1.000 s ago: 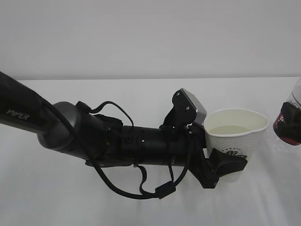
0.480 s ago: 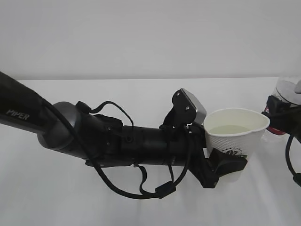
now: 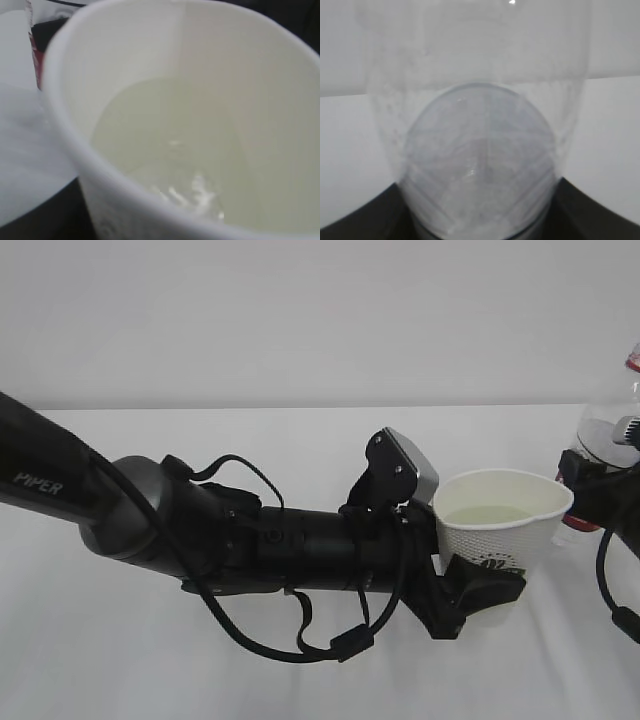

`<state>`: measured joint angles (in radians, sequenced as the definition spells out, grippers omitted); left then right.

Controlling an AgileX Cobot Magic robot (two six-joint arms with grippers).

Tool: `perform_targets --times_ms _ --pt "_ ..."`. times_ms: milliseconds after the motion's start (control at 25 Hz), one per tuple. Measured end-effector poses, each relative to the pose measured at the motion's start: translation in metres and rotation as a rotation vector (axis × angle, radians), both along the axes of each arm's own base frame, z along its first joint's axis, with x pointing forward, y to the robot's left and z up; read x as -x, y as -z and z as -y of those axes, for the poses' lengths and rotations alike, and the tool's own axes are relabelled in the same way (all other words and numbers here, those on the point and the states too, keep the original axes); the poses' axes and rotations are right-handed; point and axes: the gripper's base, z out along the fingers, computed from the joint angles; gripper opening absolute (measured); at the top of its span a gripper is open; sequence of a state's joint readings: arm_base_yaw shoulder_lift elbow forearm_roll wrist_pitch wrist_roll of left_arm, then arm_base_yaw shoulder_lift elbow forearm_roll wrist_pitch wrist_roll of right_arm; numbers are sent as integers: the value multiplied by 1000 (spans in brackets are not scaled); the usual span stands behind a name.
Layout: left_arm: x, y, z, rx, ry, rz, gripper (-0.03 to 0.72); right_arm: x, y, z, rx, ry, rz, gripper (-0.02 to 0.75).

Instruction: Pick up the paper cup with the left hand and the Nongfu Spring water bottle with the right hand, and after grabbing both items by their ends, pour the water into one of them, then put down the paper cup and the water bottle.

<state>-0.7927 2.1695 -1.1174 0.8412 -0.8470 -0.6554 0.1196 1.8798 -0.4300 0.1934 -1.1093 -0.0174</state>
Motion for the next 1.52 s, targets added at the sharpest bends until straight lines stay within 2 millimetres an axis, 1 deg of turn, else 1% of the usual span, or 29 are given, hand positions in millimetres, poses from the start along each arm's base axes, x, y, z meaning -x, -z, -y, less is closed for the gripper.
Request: perform_targets --times_ms 760,960,1200,1400,1520 --pt "0 0 0 0 0 0 489 0 0 0 2 0 0 414" --pt "0 0 0 0 0 0 489 0 0 0 2 0 0 472" --pt "0 0 0 1 -1 -1 489 0 0 0 2 0 0 486" --pt "0 0 0 1 -1 -1 489 0 0 0 2 0 0 518" --pt "-1 -1 0 7 -9 -5 489 0 0 0 2 0 0 519"
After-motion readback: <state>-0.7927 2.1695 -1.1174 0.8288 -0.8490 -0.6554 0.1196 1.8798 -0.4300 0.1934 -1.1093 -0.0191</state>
